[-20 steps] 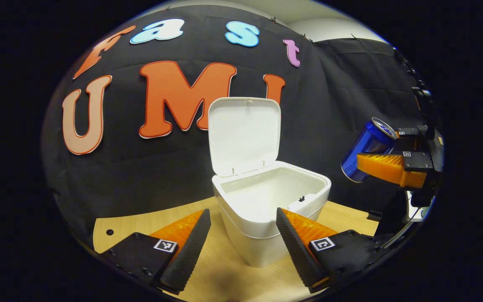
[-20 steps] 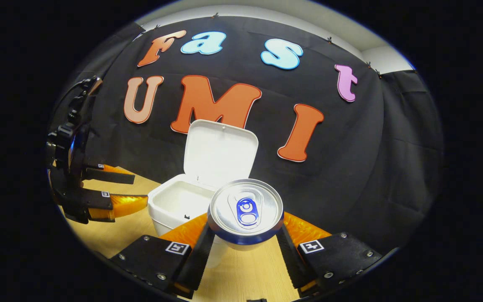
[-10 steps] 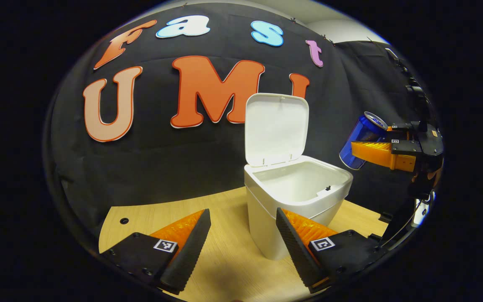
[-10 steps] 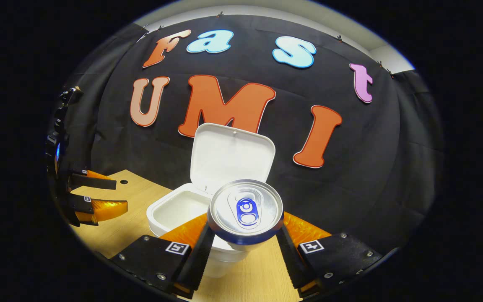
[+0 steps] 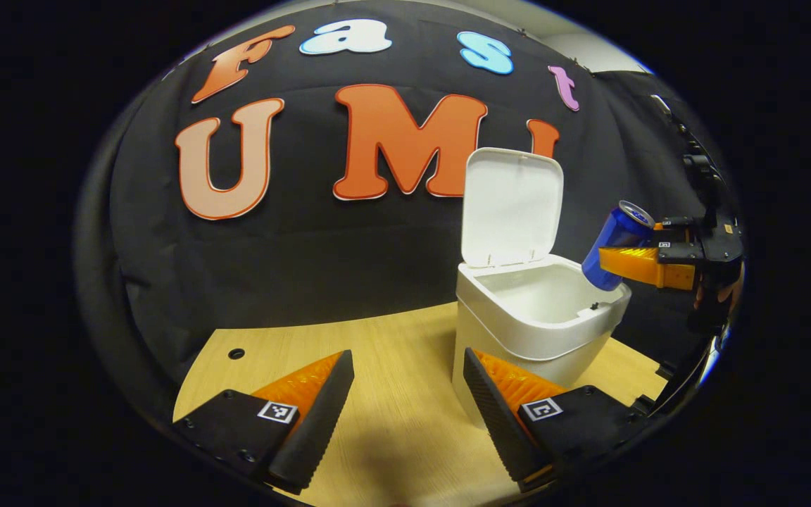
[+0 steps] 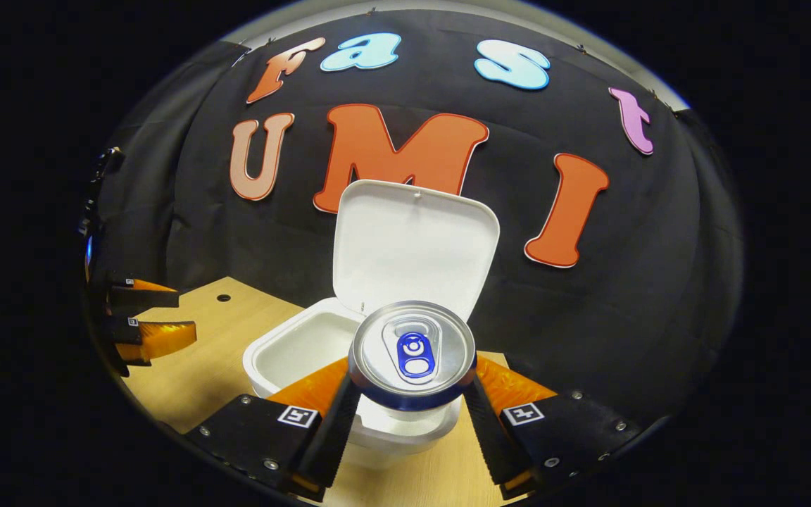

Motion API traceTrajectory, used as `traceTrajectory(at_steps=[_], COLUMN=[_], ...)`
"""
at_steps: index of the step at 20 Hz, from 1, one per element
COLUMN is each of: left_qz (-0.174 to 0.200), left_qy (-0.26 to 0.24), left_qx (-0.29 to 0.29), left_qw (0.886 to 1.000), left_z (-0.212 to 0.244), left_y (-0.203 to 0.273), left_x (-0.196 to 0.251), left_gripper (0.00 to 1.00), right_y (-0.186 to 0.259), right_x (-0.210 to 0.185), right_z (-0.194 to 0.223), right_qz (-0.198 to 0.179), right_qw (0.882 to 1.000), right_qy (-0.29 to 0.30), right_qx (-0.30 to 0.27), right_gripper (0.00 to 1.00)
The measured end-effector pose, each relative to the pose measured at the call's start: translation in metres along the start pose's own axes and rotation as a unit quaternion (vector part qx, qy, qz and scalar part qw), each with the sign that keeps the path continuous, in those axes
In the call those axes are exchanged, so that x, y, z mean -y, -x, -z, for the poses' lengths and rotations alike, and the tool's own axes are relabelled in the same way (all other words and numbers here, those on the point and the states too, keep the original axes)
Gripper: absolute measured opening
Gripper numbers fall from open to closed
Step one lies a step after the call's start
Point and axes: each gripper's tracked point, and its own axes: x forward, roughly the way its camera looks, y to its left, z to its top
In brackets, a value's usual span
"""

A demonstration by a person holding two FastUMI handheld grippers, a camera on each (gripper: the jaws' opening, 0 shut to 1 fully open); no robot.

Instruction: Press the lid of the desktop garbage bin to open it, pick up the crumpled paper on the desktop and throw it into the bin, then pick up the pop can on the desktop and drop it into the bin, and finally close the garbage bin lid.

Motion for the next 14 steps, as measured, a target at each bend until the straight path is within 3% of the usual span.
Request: traceTrajectory(at_steps=[3,6,7,8,14], left_qz=[-0.027,-0.041,-0.044,-0.047,-0.046], left_qy=[0.012,0.023,0.026,0.028,0.039], left_qx=[-0.008,-0.014,-0.016,-0.017,-0.023], left_qw=[1.0,0.999,0.999,0.998,0.998], left_z=[0.006,0.01,0.01,0.012,0.015], left_y=[-0.002,-0.004,-0.005,-0.005,-0.009], left_x=[-0.016,-0.021,-0.022,-0.023,-0.023], left_gripper=[0.96,0.99,0.96,1.0,1.0], right_y=[-0.01,-0.013,-0.012,-0.012,-0.014], right_x=[0.0,0.004,0.003,0.002,-0.001], right_z=[0.007,0.021,0.024,0.024,0.034], right_qz=[-0.007,-0.011,-0.016,-0.019,-0.023], right_qw=[1.0,0.999,0.999,0.999,0.998], right_qy=[-0.004,-0.012,-0.015,-0.017,-0.01], right_qx=[-0.014,-0.034,-0.039,-0.041,-0.056], right_gripper=[0.8,0.8,0.8,0.81,0.8])
